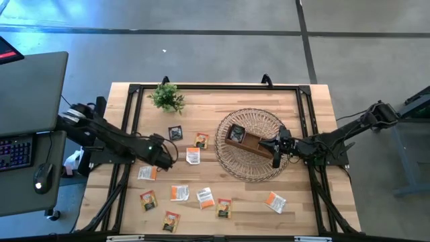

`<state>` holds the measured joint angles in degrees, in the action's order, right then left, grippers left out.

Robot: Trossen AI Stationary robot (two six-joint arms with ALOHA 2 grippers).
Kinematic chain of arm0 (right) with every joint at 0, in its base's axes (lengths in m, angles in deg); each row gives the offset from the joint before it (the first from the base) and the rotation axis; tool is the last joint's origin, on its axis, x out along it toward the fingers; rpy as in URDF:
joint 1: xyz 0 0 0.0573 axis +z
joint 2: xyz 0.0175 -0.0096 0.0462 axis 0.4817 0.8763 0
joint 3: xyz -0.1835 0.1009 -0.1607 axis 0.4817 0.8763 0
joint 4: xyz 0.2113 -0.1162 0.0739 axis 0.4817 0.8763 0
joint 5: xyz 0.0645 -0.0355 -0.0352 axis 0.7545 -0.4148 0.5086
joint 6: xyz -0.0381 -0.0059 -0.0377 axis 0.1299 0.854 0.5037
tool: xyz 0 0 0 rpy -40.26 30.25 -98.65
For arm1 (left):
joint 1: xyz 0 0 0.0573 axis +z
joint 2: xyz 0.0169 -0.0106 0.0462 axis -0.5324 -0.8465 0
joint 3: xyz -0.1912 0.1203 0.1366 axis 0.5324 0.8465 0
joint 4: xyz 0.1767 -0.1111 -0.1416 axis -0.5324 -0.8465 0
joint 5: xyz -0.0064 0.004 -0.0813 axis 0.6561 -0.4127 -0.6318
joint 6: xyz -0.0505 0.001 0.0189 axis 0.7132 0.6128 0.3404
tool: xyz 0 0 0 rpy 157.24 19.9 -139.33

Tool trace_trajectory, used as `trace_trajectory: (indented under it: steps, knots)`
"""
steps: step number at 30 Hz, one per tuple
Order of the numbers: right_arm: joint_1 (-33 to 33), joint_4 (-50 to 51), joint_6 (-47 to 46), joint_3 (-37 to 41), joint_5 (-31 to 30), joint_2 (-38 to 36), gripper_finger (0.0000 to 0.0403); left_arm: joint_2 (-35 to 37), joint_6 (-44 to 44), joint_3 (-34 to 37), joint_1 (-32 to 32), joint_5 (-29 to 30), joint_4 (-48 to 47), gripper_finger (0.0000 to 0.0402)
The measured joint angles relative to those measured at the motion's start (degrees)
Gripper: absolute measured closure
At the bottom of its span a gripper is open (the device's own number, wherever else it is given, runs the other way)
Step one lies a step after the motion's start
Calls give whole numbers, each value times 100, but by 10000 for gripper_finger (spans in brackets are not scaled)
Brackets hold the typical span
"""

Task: Pick & Place Tea
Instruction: Put the violet tea bag into the left section of the wooden organizer

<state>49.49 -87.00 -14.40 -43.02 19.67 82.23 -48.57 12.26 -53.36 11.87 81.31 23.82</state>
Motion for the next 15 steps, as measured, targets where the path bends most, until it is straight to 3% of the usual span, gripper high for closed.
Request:
trace_trajectory:
  steps: [3,7,11,15]
  knots:
    - [0,-2,0,0,0,0,395,-90,-31,214,0,9,489,271]
    - [-1,-44,0,0,-1,0,395,-97,-854,224,3,275,1156,271]
    - [-2,-50,0,0,-4,0,400,-100,-2474,189,2,131,2326,271]
    - [-2,-50,0,0,-11,0,400,-112,-4358,194,2,-524,3541,271]
